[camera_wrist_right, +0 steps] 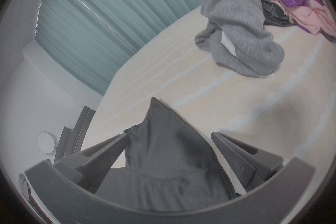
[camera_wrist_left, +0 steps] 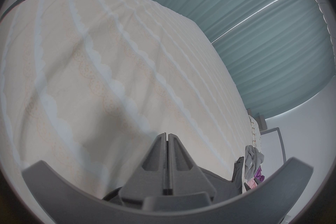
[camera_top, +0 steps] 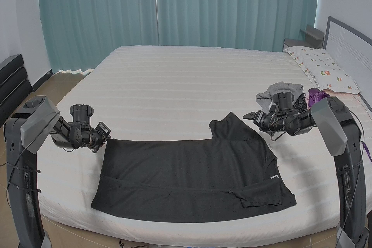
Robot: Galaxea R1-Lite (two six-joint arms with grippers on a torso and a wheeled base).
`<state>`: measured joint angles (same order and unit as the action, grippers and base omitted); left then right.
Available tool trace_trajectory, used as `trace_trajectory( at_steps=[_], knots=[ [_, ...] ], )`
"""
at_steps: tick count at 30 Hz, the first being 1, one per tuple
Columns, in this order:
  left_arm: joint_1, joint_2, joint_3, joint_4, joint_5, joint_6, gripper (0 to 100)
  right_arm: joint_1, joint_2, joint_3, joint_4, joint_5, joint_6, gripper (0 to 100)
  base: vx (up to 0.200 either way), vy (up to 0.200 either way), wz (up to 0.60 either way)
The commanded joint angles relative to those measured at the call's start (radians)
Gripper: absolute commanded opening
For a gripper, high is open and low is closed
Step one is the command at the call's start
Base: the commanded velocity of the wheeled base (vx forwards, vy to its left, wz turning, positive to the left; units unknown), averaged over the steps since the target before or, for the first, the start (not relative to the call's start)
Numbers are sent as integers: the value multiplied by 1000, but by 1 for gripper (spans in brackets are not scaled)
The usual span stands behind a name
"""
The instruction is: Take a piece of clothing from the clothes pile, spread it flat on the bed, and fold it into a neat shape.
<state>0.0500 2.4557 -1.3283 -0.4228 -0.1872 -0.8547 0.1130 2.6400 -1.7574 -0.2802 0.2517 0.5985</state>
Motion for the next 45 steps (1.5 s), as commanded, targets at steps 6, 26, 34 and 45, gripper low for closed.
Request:
trace_trajectory(
  at_steps=[6, 26, 34, 45],
  knots=[
    [1, -3, 1, -1, 0, -1, 0, 1, 75, -50, 6, -2, 0, 100, 0, 0, 0],
    [1, -18, 0, 1, 0, -3, 0, -27, 64, -14, 13, -2, -23, 0, 0, 0, 0],
    [1, -55, 8, -1, 6, -18, 0, -35, -11, 36, 6, 1, -6, 0, 0, 0, 0],
    [22, -101, 18, -5, 6, -38, 0, -45, -147, 227, -105, 27, 7, 0, 0, 0, 0]
  ],
)
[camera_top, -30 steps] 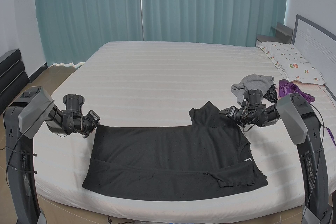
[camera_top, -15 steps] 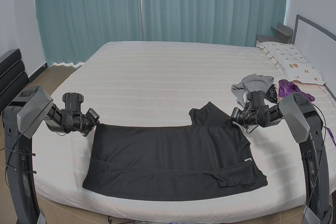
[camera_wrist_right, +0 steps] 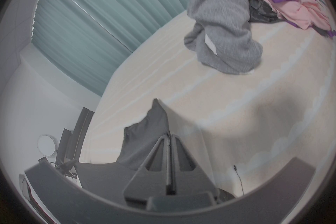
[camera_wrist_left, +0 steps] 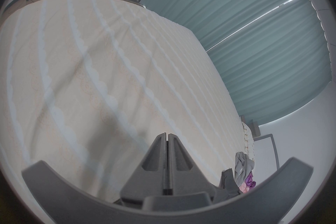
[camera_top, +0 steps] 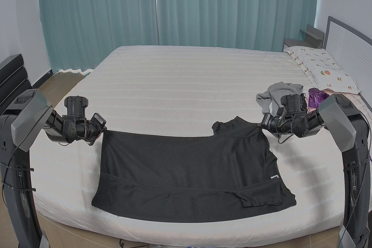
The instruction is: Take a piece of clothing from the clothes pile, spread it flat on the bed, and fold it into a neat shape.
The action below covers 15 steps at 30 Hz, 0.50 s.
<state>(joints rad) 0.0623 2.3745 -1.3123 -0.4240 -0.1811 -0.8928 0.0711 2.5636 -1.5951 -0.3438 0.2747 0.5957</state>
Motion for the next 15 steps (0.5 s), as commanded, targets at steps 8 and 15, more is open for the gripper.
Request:
trace_trajectory(
  at_steps=[8, 15],
  knots=[
    [25, -24, 4, -4, 0, 0, 0, -13, -95, 81, -76, 3, 21, 0, 0, 0, 0],
    [31, -35, 15, -2, -1, -2, 0, -13, -115, 127, -80, 3, 18, 0, 0, 0, 0]
  ],
)
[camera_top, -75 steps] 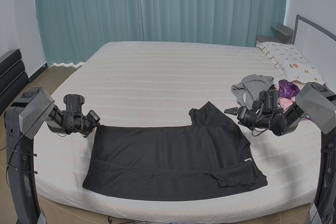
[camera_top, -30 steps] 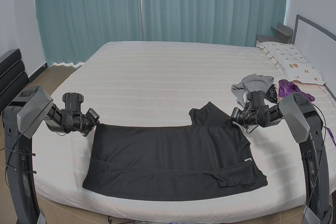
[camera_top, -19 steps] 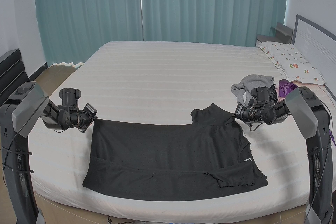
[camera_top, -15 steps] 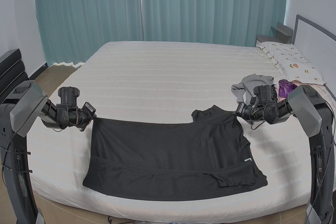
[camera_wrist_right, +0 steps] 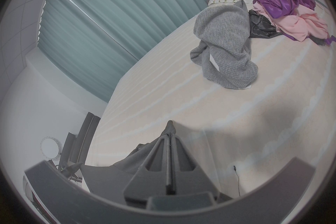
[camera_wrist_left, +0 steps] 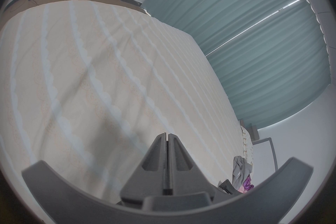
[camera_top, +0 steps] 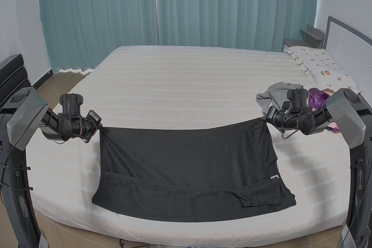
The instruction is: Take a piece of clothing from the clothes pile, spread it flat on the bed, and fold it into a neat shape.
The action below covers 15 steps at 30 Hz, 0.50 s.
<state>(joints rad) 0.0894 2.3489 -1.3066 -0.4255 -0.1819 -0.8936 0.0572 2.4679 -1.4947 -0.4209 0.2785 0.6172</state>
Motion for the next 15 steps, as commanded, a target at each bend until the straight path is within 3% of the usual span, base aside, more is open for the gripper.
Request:
trace_trajectory(
  at_steps=[1, 15],
  knots=[
    [4, -10, 12, -4, -1, 1, 0, 1, -21, 28, -3, -1, -4, 0, 0, 0, 0],
    [4, -10, 20, -7, -5, 2, 0, -8, -52, 54, -29, 1, 13, 0, 0, 0, 0]
  ],
)
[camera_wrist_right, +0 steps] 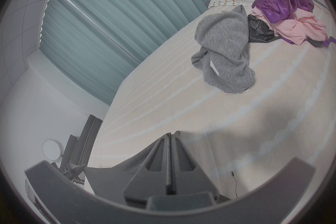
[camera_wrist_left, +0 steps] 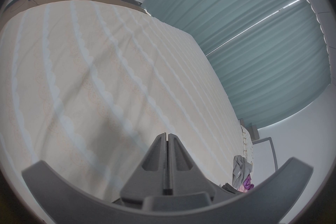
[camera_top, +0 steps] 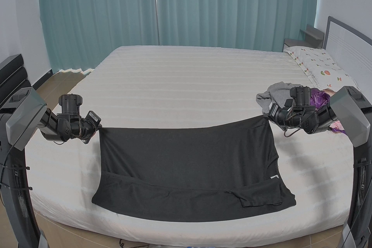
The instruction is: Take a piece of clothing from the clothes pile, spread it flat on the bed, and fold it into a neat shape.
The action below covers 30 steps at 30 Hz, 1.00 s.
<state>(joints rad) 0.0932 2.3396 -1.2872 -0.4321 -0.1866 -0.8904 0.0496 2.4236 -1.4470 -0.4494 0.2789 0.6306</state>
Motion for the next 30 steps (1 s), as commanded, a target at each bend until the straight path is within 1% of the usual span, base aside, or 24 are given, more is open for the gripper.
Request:
trace_trajectory(
  at_steps=[1, 9, 12, 13, 14, 18, 20, 21, 24, 30],
  knots=[
    [0, 0, 0, 0, -1, -1, 0, 0, -8, 8, 0, 0, 0, 0, 0, 0, 0],
    [0, -9, 16, 9, 1, 2, 0, 0, -20, 37, 0, 2, 0, 0, 0, 0, 0],
    [0, -26, 37, 7, -2, 5, 0, -4, -44, 74, 0, 22, -2, 0, 0, 0, 0],
    [0, -32, 39, 9, -4, 5, 0, -14, -66, 99, 0, 49, -5, 0, 0, 0, 0],
    [0, -37, 40, 9, -4, 5, 0, -20, -80, 117, 0, 63, -8, 0, 0, 0, 0],
    [0, -59, 68, 9, -7, 15, 0, -31, -129, 200, 0, 77, -14, 0, 0, 0, 0],
    [-1, -59, 72, 9, -7, 18, 0, -31, -132, 208, 0, 82, -14, 0, 0, 0, 0],
    [-1, -62, 86, 9, -7, 39, 0, -34, -144, 231, 0, 103, -17, 0, 0, 0, 0],
    [-1, -72, 109, 9, -10, 53, 0, -39, -161, 269, 0, 121, -17, 0, 0, 0, 0],
    [-1, -103, 157, 10, -10, 84, 0, -42, -182, 362, -25, 132, -25, 0, 0, 0, 0]
  ],
)
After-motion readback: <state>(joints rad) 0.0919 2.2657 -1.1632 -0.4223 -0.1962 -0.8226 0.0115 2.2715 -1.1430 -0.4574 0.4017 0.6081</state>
